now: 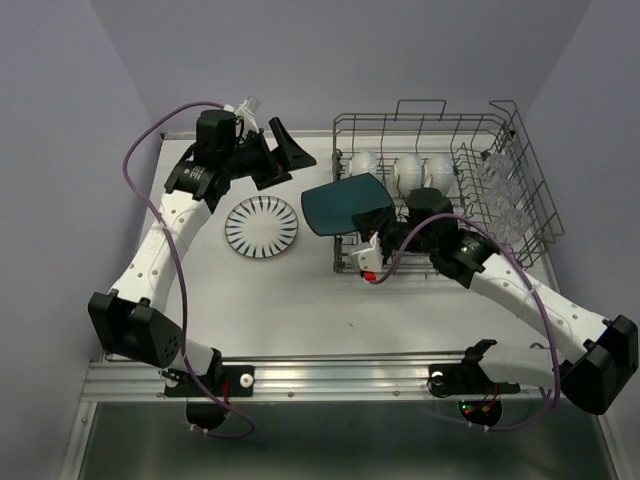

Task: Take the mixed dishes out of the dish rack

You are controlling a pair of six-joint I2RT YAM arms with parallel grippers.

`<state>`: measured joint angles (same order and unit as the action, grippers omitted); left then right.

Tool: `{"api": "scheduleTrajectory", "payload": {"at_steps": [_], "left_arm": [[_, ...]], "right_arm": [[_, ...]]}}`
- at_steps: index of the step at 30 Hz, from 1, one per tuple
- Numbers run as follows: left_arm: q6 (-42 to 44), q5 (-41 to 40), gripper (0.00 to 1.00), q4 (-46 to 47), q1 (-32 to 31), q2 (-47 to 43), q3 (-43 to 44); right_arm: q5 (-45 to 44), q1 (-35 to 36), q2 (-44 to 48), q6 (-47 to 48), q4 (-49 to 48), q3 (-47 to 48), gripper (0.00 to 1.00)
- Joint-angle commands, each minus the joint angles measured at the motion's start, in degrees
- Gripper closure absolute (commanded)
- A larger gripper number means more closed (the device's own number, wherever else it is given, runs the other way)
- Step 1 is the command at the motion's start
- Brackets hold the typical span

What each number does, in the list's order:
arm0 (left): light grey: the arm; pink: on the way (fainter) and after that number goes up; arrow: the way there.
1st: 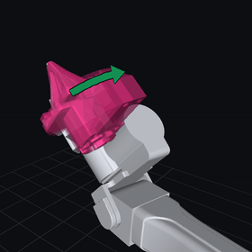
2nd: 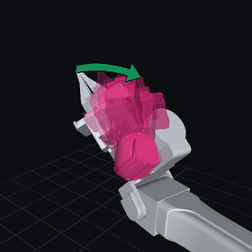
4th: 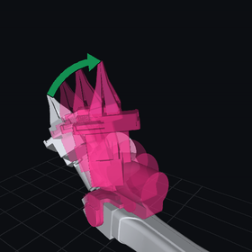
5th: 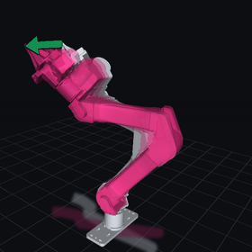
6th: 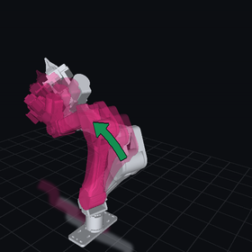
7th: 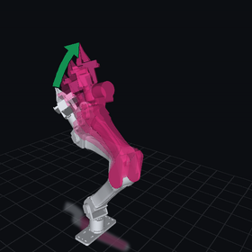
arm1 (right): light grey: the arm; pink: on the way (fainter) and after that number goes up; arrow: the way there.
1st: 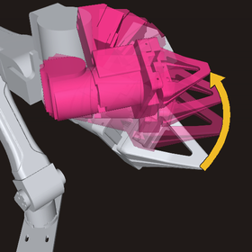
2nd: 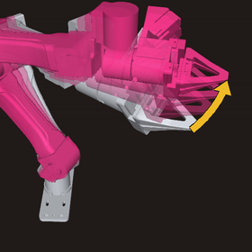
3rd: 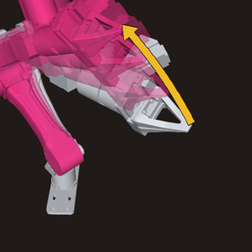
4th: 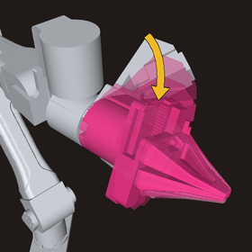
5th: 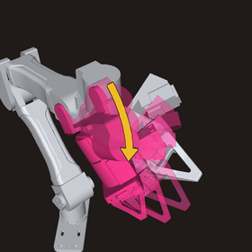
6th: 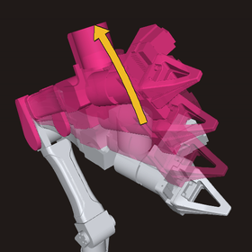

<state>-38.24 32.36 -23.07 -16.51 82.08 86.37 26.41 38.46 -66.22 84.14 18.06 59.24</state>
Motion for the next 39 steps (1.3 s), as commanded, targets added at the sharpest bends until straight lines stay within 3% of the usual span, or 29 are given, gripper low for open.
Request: {"api": "scheduleTrajectory", "payload": {"at_steps": [1, 13, 21, 23, 24, 26, 27, 29, 32, 33, 35, 38, 39], "left_arm": [[-1.22, -0.98, 0.01, 0.75, -2.64, 1.06, 0.64], [-1.31, -5.64, 0.01, -1.36, -4.49, 3.34, 1.08], [-3.77, -2.74, 0.03, 4.78, -7.22, 6.15, 0.38], [-5.09, -1.78, 0.13, 7.07, -7.31, 6.68, -0.32], [-5.96, -0.82, 0.32, 8.03, -7.39, 6.69, -0.67], [-6.93, -0.11, 0.55, 10.57, -7.57, 6.34, -1.46], [-7.29, 0.24, 0.78, 11.37, -7.57, 6.16, -2.25], [-8.25, 1.04, 0.99, 12.96, -7.66, 5.55, -3.13], [-9.13, 0.86, 1.0, 15.49, -7.66, 4.14, -5.15], [-9.66, 0.86, 1.0, 16.64, -7.66, 3.53, -5.94], [-10.71, 0.86, 1.0, 20.84, -7.57, 1.86, -7.78], [-13.52, 1.21, 1.0, 26.05, -7.48, 0.36, -10.86], [-13.96, 1.39, 1.0, 26.41, -7.39, 0.18, -10.78]], "right_arm": [[-7.16, 2.06, 3.2, 6.91, -23.15, -1.15, 0.99], [-14.11, 2.68, 2.5, 4.38, -38.17, -3.87, 0.99], [-12.61, 3.72, 1.44, 3.4, -44.07, -6.59, 0.99], [-12.88, 3.73, 1.18, 1.91, -46.62, -7.21, 0.99], [-13.58, 3.73, 0.83, 1.82, -47.59, -7.91, 0.99], [-14.72, 3.73, 0.21, 1.82, -51.09, -8.53, 0.99], [-15.51, 4.25, -0.14, 1.82, -51.89, -9.14, 0.99], [-17.01, 4.26, -1.02, 1.64, -53.48, -9.58, 0.99], [-18.59, 4.26, -1.2, -0.98, -54.97, -10.37, 0.99], [-19.55, 4.26, -1.11, -2.39, -54.89, -10.64, 0.91], [-20.43, 4.26, -0.5, -3.97, -54.28, -11.86, 0.6], [-21.93, 4.26, 1.0, -12.22, -54.54, -13.54, 0.49], [-22.28, 4.26, 1.35, -13.9, -53.5, -13.63, 0.31]]}}
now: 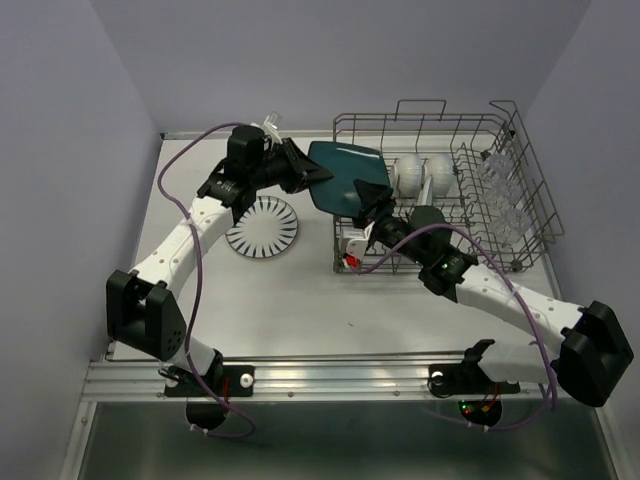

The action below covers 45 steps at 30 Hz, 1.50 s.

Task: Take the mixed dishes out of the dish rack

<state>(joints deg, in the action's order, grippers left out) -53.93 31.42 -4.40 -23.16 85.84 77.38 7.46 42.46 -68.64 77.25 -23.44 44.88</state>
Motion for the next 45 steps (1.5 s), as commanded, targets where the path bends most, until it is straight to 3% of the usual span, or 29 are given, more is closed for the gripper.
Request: {"api": "scheduleTrajectory", "payload": {"at_steps": [1, 2, 3, 6, 11, 17, 22, 26, 30, 32, 45], "left_arm": [[1.9, 2.24, 1.0, 7.83, -0.75, -3.75, -1.54], [1.9, 1.98, 1.0, 7.92, -0.66, -3.75, -1.36], [1.99, 1.89, 1.0, 8.09, -0.14, -3.93, -1.19], [1.99, 2.07, 1.0, 8.71, 2.23, -4.45, -1.09], [3.21, 2.15, 1.0, 8.97, 8.56, -6.74, -2.67], [6.11, 5.05, 1.0, 11.69, 19.35, -9.37, -10.93], [10.68, 5.93, 1.0, 12.84, 24.37, -10.61, -17.96], [13.23, 6.38, 1.0, 11.62, 26.67, -9.29, -21.65], [16.66, 3.48, 1.0, 10.83, 29.13, -6.57, -23.68], [18.41, 7.94, 1.0, 12.22, 30.8, -3.77, -23.6], [19.83, 8.92, 1.0, 13.54, 30.98, 6.7, -23.07]], "right_arm": [[-3.51, 0.26, 4.13, -10.07, -9.37, 0.82, 0.21], [-3.6, 0.26, 4.57, -12.37, -8.65, 0.82, 0.15], [-3.07, 0.26, 5.53, -15.78, -5.85, 0.99, 0.0], [-1.67, 0.26, 7.38, -19.23, 2.23, 3.8, 0.0], [-3.94, 0.26, 10.63, -33.82, 13.59, 8.37, 0.0], [-20.36, 0.26, 10.81, -53.07, 15.0, 11.1, 0.0], [-41.42, 0.26, 7.47, -64.75, 16.41, 14.35, 0.0], [-48.77, 0.26, 6.06, -69.6, 18.08, 15.67, 0.0], [-48.95, 0.26, 6.59, -72.15, 19.13, 15.32, 0.0], [-48.86, 0.26, 7.29, -71.9, 19.31, 14.71, 0.0], [-49.48, 0.26, 7.82, -70.93, 19.31, 13.92, 0.0]]}}
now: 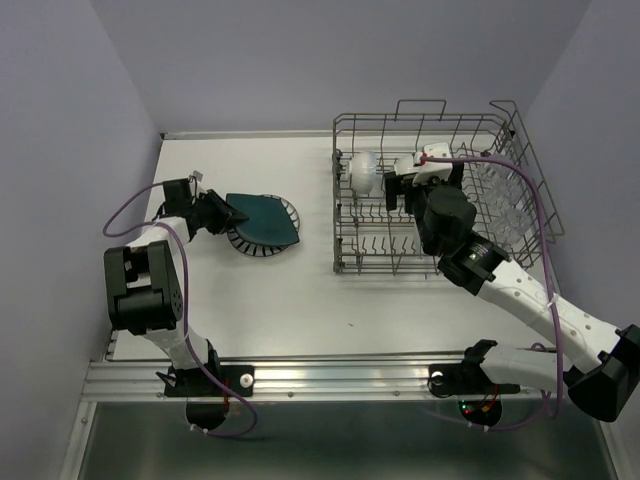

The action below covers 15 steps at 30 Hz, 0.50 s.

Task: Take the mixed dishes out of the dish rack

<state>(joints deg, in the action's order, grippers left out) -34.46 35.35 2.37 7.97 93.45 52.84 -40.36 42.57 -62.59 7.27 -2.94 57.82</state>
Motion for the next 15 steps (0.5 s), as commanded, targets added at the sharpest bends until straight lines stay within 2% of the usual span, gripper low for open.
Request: {"api": "scheduleTrajectory", "payload": {"at_steps": [1, 8, 9, 13, 15], "left_arm": [[0.62, 4.12, 1.0, 6.77, -0.14, -0.55, 1.48], [3.16, -1.95, 0.99, 0.8, -0.06, 1.29, 2.62], [4.3, -2.65, 0.91, -1.12, -0.06, 1.47, 3.23], [5.45, -7.13, 0.7, -5.0, -0.06, 2.53, 4.11], [5.63, -7.49, 0.66, -5.62, -0.06, 2.97, 4.29]], "right_arm": [[-1.39, 0.15, 1.94, -0.94, -1.28, 0.98, 0.0], [-0.34, 0.15, 2.82, -1.29, -1.28, -0.17, 0.0], [-0.07, 0.15, 3.0, -1.29, -1.19, -0.17, 0.0], [1.16, 0.15, 3.0, -1.2, -1.19, -0.34, 0.0], [1.86, 0.15, 2.74, -1.03, -1.19, -0.26, 0.0]]}}
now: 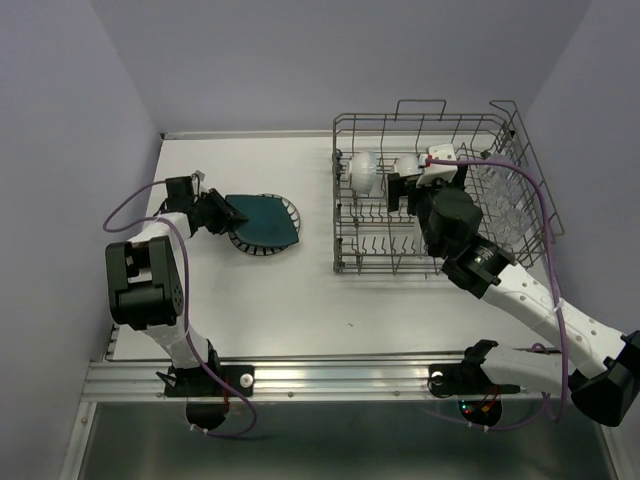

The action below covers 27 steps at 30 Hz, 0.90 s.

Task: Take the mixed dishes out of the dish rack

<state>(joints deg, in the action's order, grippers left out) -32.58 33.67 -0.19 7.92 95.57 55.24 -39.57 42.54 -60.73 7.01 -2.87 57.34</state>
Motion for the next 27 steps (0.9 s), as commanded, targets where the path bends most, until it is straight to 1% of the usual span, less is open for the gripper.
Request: {"api": "scheduleTrajectory", "payload": {"at_steps": [1, 3, 4, 6, 8, 11, 13, 14, 15, 19, 21, 22, 23, 24, 25, 27], "left_arm": [[3.66, -6.33, 0.65, -3.24, -0.1, 1.02, 1.8], [3.92, -7.3, 0.64, -4.12, -0.01, 1.11, 2.06], [4.19, -8.26, 0.59, -4.47, -0.01, 1.2, 2.24], [4.36, -9.41, 0.59, -5.96, -0.01, 1.37, 2.68], [4.37, -10.55, 0.52, -6.4, 0.07, 1.46, 2.94], [4.19, -11.43, 0.46, -7.63, 0.07, 0.85, 3.81], [4.36, -13.01, 0.39, -8.42, 0.07, 0.24, 4.34], [4.28, -13.8, 0.03, -9.65, 0.07, -0.03, 4.61], [4.63, -15.37, 0.01, -10.35, -0.01, -0.29, 5.48], [4.36, -18.54, 0.01, -12.82, -0.01, -0.47, 7.24], [4.1, -19.78, 0.01, -14.31, -0.01, -0.38, 7.95], [3.93, -21.35, 0.01, -14.93, -0.01, -0.38, 8.65], [3.75, -22.32, 0.01, -16.06, -0.01, -0.47, 9.0], [3.84, -23.72, 0.01, -16.6, -0.1, -0.47, 9.79], [3.66, -24.35, 0.01, -17.12, -0.1, -0.73, 10.14], [3.49, -25.23, 0.01, -18.62, -0.1, -1.08, 11.03]], "right_arm": [[1.25, 0.17, 0.79, -0.59, -1.17, 0.23, 0.0], [1.52, 0.17, 0.61, -0.5, -1.17, 0.31, 0.0], [1.52, 0.17, 0.53, -0.33, -1.08, 0.31, 0.0], [1.34, 0.17, 0.44, -0.15, -1.08, 0.31, 0.0], [0.99, 0.17, 0.44, 0.03, -0.99, 0.31, 0.0], [0.73, 0.17, 0.7, 0.11, -0.91, 0.23, 0.0], [0.64, 0.17, 0.7, 0.11, -0.56, 0.23, 0.0], [0.2, 0.17, 0.61, 0.11, -0.38, 0.23, 0.0], [-0.06, 0.17, 0.53, 0.03, -0.03, 0.31, 0.0], [-3.49, 0.17, -0.35, -0.59, 0.94, 0.66, 0.0], [-7.96, 0.17, -1.15, -3.13, 3.13, 1.98, 0.0], [-9.46, 0.17, -2.19, -4.53, 5.75, 2.77, 0.0], [-12.78, 0.17, -2.72, -7.68, 9.25, 3.65, 0.0], [-14.12, 0.17, -3.86, -9.88, 11.03, 5.31, 0.0], [-15.35, 0.17, -4.31, -12.95, 14.96, 6.11, 0.0], [-15.19, 0.17, -4.92, -16.57, 18.76, 8.39, 0.0]]}}
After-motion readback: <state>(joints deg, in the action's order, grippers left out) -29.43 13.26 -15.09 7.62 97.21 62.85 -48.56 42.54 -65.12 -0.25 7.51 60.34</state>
